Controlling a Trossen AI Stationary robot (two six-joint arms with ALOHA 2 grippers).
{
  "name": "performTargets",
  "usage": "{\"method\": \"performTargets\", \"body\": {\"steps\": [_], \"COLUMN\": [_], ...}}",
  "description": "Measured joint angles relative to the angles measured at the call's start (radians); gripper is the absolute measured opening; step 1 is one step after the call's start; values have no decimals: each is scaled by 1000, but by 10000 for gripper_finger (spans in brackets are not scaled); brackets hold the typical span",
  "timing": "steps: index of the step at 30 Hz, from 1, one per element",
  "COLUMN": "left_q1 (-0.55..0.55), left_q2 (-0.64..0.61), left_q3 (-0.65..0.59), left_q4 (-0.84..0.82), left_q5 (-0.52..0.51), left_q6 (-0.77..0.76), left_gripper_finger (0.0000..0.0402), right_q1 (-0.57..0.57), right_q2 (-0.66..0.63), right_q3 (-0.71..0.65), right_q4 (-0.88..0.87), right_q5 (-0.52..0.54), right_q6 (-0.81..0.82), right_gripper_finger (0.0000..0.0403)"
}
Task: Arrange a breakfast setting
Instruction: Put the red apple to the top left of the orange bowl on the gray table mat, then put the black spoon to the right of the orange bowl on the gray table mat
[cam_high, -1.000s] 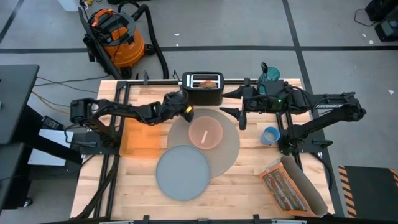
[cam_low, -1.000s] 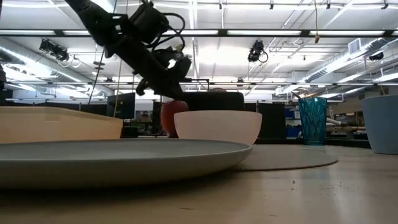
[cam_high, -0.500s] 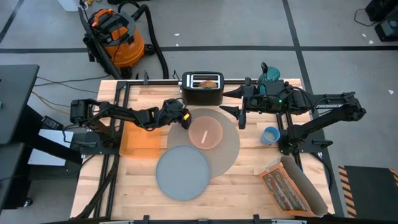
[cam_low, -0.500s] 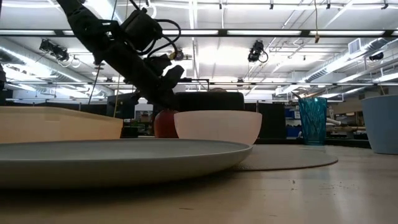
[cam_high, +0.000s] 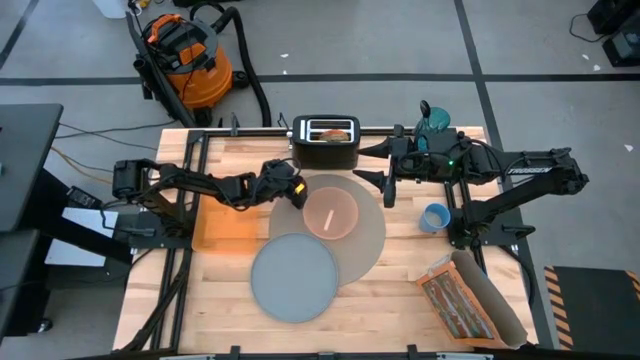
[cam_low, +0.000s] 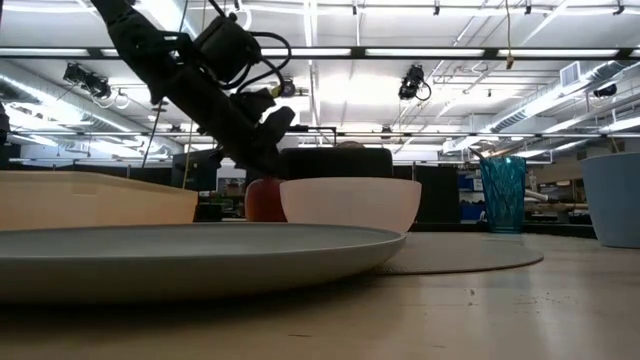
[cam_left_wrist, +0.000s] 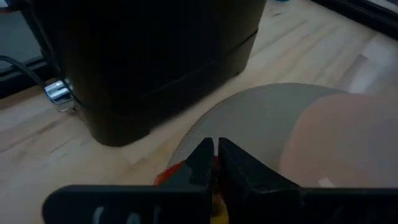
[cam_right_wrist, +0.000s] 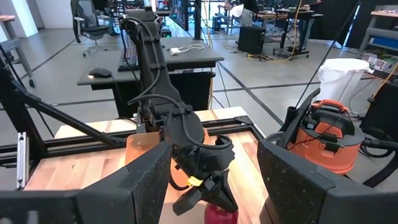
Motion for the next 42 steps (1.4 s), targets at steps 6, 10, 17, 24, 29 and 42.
{"method": "performTargets", "body": {"steps": [6, 10, 17, 24, 29, 42], "left_q1": [0, 1, 8, 35, 39, 58], "left_q2": [0, -1, -44, -169, -293, -528], "left_q3": [0, 0, 6, 6, 6, 6], "left_q4": [-3, -3, -2, -53, -85, -130], "left_q5": [0, 0, 1, 31, 34, 34], "left_q6": [28, 28, 28, 28, 29, 87], "left_gripper_finger": [82, 108, 133, 135, 135, 135], "right_q1": [0, -2, -3, -86, -250, -593], "right_q2": [0, 0, 0, -2, 8, 235], "right_q3": [0, 0, 0, 2, 2, 227], "right_q4": [0, 0, 24, -36, -278, -858], "right_q5": [0, 0, 30, 267, 297, 442], "right_q6": [0, 0, 0, 154, 280, 489], "right_gripper_finger": [248, 248, 248, 248, 246, 246]}}
